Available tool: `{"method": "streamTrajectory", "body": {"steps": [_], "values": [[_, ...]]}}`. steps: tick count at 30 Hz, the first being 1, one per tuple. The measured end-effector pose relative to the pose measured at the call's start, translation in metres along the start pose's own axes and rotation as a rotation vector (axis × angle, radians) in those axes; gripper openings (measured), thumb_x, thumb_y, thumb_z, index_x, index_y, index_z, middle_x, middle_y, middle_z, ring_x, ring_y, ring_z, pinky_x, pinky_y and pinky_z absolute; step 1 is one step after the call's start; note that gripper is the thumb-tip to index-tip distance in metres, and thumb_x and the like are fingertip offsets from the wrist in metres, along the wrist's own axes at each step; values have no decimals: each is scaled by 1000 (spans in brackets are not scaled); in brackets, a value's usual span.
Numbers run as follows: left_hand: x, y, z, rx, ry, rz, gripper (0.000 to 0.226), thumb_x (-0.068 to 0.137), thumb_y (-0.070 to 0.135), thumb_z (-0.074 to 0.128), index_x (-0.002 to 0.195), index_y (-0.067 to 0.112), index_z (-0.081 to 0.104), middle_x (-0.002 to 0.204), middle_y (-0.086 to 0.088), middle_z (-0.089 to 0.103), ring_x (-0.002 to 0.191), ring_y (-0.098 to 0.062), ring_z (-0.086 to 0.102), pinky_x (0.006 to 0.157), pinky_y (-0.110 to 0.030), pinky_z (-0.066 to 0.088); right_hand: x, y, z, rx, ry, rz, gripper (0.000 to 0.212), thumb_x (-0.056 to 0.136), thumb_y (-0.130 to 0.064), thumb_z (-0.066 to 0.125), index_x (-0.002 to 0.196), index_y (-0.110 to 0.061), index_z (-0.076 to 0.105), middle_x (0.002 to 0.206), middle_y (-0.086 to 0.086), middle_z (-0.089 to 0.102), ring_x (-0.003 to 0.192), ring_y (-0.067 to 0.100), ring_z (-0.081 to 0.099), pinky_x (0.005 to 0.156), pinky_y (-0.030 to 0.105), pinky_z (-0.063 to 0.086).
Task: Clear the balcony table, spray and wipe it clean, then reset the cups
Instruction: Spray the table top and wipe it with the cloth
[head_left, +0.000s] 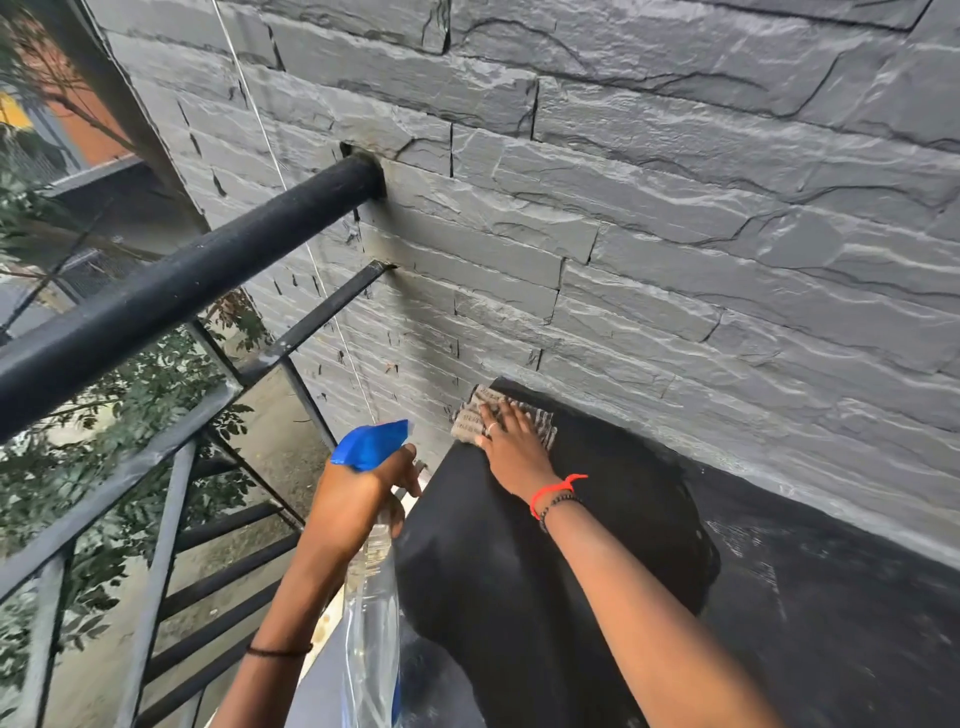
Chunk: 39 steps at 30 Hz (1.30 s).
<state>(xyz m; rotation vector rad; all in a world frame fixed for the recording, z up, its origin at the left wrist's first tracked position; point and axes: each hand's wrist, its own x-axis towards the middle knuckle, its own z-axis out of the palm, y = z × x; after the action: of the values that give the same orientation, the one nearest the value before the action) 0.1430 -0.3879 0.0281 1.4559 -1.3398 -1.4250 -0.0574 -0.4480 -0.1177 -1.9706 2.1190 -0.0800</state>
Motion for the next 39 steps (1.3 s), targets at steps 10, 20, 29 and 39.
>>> {"method": "streamTrajectory", "body": {"steps": [10, 20, 29, 39], "values": [[5, 5, 0, -19, 20, 26, 26, 93, 15, 57, 75, -4, 56, 62, -3, 63, 33, -17, 43, 48, -28, 39, -102, 64, 9, 38, 56, 281, 59, 101, -40, 25, 151, -16, 6, 158, 15, 7, 146, 27, 4, 118, 33, 0], [2, -1, -7, -62, 26, 20, 22, 93, 12, 55, 76, -2, 54, 66, -12, 61, 34, -15, 46, 40, -20, 38, 26, -13, -7, -94, 64, 256, 53, 97, -48, 32, 144, -24, 33, 136, 16, 42, 124, 30, 37, 100, 41, 30], [-3, -3, -12, -15, 33, 23, 24, 92, 16, 57, 80, -5, 54, 67, -10, 63, 36, -21, 43, 44, -24, 39, 21, 11, -17, -65, 70, 316, 51, 94, -48, 36, 135, -21, 48, 137, 8, 41, 123, 27, 37, 97, 40, 32], [-21, 11, -1, -34, 15, 44, 18, 92, 13, 57, 86, -4, 54, 62, -4, 62, 32, -20, 43, 38, -18, 35, -108, 134, -26, -157, 110, 604, 51, 95, -52, 30, 138, -29, 43, 138, 7, 43, 123, 28, 40, 100, 41, 33]]}}
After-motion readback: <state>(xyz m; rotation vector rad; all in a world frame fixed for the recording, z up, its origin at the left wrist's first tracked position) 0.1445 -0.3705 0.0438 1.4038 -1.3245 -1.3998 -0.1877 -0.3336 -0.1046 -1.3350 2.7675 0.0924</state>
